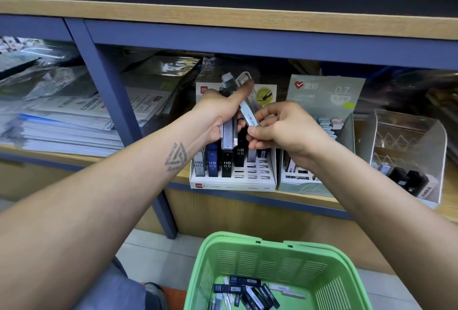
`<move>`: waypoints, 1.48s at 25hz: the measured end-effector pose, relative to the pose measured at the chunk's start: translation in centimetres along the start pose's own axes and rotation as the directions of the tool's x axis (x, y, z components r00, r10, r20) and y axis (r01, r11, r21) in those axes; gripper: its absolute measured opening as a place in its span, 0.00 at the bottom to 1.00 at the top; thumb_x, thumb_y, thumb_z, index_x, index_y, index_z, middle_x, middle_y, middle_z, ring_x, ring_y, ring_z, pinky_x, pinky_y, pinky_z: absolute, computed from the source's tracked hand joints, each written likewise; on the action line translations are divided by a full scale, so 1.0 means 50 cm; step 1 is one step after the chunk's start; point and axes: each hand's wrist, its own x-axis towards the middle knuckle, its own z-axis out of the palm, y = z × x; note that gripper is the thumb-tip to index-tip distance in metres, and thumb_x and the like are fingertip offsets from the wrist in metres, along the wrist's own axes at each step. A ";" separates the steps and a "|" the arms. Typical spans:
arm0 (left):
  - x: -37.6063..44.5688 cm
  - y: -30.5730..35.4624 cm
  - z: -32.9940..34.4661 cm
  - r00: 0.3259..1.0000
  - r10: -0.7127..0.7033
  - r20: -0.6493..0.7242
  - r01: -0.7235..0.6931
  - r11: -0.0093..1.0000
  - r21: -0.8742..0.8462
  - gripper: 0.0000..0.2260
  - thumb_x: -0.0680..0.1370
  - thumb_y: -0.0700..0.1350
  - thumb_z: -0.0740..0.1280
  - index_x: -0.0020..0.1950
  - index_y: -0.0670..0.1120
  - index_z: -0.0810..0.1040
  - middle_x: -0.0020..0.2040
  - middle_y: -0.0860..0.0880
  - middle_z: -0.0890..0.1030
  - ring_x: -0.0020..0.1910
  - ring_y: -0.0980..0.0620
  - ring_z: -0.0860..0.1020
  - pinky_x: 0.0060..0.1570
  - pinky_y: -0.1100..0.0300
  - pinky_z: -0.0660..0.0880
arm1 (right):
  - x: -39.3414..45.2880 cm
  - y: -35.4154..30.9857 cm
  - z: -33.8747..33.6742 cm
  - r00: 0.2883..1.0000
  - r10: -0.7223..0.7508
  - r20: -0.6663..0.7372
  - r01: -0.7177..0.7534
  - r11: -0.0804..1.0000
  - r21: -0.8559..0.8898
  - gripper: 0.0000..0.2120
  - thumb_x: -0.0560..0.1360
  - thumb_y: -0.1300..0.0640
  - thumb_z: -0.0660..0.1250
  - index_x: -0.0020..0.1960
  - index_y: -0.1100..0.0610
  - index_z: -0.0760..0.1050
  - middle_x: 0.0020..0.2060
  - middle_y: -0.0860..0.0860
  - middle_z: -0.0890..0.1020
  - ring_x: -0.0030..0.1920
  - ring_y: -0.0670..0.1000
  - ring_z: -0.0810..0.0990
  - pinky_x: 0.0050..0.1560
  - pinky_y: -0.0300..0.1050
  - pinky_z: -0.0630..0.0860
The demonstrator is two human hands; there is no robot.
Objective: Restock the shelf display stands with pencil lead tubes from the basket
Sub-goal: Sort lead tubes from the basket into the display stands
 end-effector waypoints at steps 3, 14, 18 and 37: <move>0.001 -0.005 -0.008 0.994 -0.036 0.101 0.043 0.997 -0.068 0.14 0.71 0.47 0.80 0.47 0.40 0.81 0.30 0.47 0.78 0.23 0.53 0.74 0.24 0.63 0.73 | 0.000 0.003 -0.020 0.997 0.071 -0.032 -0.066 0.989 0.134 0.08 0.75 0.72 0.70 0.53 0.69 0.75 0.35 0.62 0.84 0.35 0.57 0.86 0.32 0.38 0.80; -0.063 0.007 0.057 0.940 0.083 0.330 -0.096 0.995 0.023 0.12 0.66 0.30 0.79 0.47 0.37 0.82 0.39 0.42 0.84 0.26 0.52 0.76 0.25 0.62 0.74 | -0.054 -0.030 -0.147 0.992 -0.098 -0.078 0.071 0.951 -0.300 0.15 0.70 0.51 0.79 0.53 0.55 0.81 0.38 0.53 0.87 0.32 0.48 0.80 0.28 0.40 0.71; -0.086 -0.004 0.111 0.899 0.044 0.435 -0.101 0.989 0.109 0.14 0.67 0.31 0.80 0.49 0.40 0.83 0.38 0.44 0.85 0.25 0.52 0.76 0.24 0.62 0.73 | -0.076 -0.030 -0.197 0.981 -0.165 -0.105 0.149 0.979 -0.142 0.10 0.74 0.60 0.76 0.55 0.57 0.81 0.40 0.56 0.85 0.33 0.51 0.79 0.31 0.40 0.72; -0.055 0.011 0.234 0.944 0.207 0.257 -0.273 0.927 0.257 0.11 0.69 0.29 0.77 0.48 0.34 0.80 0.39 0.40 0.85 0.20 0.53 0.76 0.22 0.62 0.75 | -0.078 0.021 -0.363 0.877 -0.427 -0.221 0.087 0.593 -0.800 0.06 0.78 0.60 0.70 0.52 0.50 0.78 0.37 0.47 0.84 0.36 0.40 0.82 0.39 0.31 0.74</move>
